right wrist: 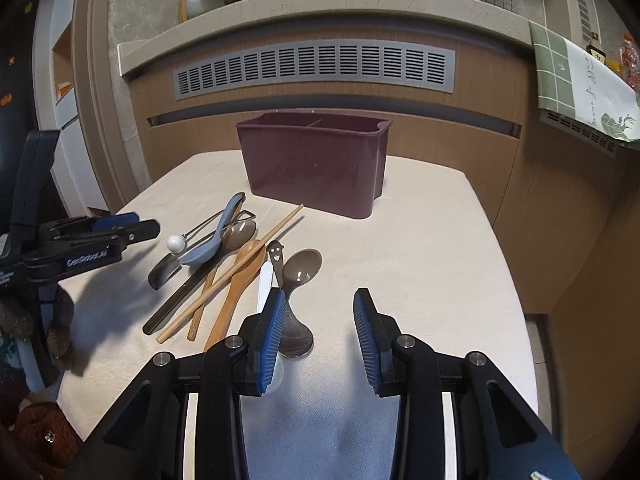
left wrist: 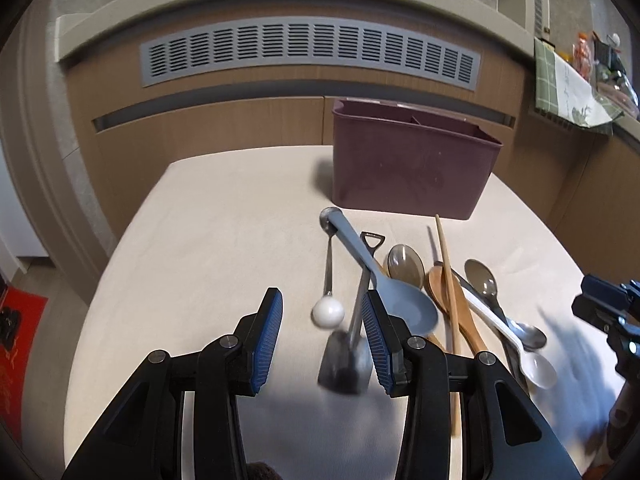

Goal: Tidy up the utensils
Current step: 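Reach the right gripper down and grasp the light blue plastic spoon, then grasp the white-ball-handled spoon with the left gripper while the right lifts the blue spoon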

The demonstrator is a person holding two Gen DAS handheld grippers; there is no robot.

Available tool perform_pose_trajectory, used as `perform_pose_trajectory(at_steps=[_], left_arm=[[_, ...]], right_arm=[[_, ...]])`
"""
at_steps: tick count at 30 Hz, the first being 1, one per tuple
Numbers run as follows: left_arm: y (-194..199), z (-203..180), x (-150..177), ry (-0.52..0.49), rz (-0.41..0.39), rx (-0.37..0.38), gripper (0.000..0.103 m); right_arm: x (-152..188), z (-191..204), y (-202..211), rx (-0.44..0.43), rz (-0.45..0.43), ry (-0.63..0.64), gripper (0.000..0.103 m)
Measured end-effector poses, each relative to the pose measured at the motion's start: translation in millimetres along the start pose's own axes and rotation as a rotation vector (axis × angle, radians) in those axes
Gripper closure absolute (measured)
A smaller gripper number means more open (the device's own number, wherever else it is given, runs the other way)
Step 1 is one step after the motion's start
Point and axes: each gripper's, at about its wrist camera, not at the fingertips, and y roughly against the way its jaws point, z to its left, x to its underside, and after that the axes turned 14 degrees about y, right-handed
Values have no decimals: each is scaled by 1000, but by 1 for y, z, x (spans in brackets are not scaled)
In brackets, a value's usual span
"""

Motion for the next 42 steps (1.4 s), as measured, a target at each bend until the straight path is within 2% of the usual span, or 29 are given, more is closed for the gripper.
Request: perform_pose_trajectory(at_steps=[6, 10, 13, 18, 21, 23, 26, 30, 31, 32, 34, 37, 42], left_arm=[[-32, 3, -2, 45, 111, -7, 60], [-36, 11, -3, 65, 130, -14, 60], [-23, 23, -8, 94, 102, -18, 60], [4, 45, -8, 89, -39, -103, 60], [14, 52, -5, 94, -51, -88, 60], [16, 55, -5, 109, -41, -61, 60], [16, 63, -6, 158, -20, -12, 60], [10, 65, -5, 170, -12, 6, 60], [8, 64, -4, 165, -5, 10, 60], [7, 62, -4, 161, -1, 13, 60], [5, 57, -2, 147, 9, 23, 60], [2, 48, 0, 124, 18, 27, 60], [-16, 18, 3, 41, 58, 15, 60]], right_arm=[[1, 2, -15, -14, 38, 7, 70], [-6, 5, -20, -17, 34, 30, 70], [-28, 9, -29, -99, 8, 34, 70], [-75, 30, -73, -222, 26, 84, 70], [-97, 47, -114, -267, 80, 112, 77], [-107, 56, -141, -280, 124, 122, 81], [-116, 69, -170, -248, 165, 150, 81], [-120, 81, -188, -240, 204, 183, 81], [-122, 82, -191, -229, 211, 195, 81], [-122, 83, -192, -222, 217, 201, 90], [-123, 79, -190, -222, 218, 185, 94], [-115, 56, -163, -214, 141, 117, 95], [-81, 14, -114, -150, 84, 19, 95]])
